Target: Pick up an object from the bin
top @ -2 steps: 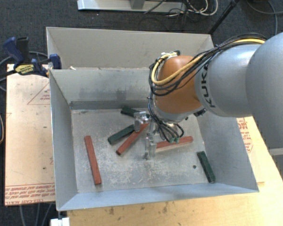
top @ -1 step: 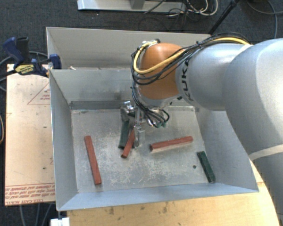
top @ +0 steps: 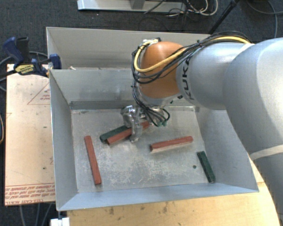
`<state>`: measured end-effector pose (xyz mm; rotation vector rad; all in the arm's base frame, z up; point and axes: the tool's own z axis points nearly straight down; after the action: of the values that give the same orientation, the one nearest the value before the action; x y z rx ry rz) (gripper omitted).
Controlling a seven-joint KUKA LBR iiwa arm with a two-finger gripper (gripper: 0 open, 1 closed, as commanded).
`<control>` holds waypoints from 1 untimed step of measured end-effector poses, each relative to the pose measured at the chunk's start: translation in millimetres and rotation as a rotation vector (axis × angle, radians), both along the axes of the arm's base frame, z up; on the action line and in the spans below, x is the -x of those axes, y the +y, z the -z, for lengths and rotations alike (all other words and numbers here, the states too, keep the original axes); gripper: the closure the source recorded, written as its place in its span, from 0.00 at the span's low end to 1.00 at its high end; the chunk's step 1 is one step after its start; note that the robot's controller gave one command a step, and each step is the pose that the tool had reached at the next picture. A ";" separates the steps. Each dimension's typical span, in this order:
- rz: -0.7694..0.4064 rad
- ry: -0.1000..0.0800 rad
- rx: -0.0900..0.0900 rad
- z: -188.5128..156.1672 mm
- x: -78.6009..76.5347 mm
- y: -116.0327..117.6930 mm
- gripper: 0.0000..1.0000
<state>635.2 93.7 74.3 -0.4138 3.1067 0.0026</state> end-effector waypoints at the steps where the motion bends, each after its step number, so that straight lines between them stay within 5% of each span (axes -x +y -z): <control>1: 0.017 -0.006 0.000 -161.4 17.9 -9.2 1.00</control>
Offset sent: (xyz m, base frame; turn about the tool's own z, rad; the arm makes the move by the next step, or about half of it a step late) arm -0.0203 -0.0099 0.1559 0.0173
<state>617.3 84.6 235.8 -0.3861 3.1048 0.0010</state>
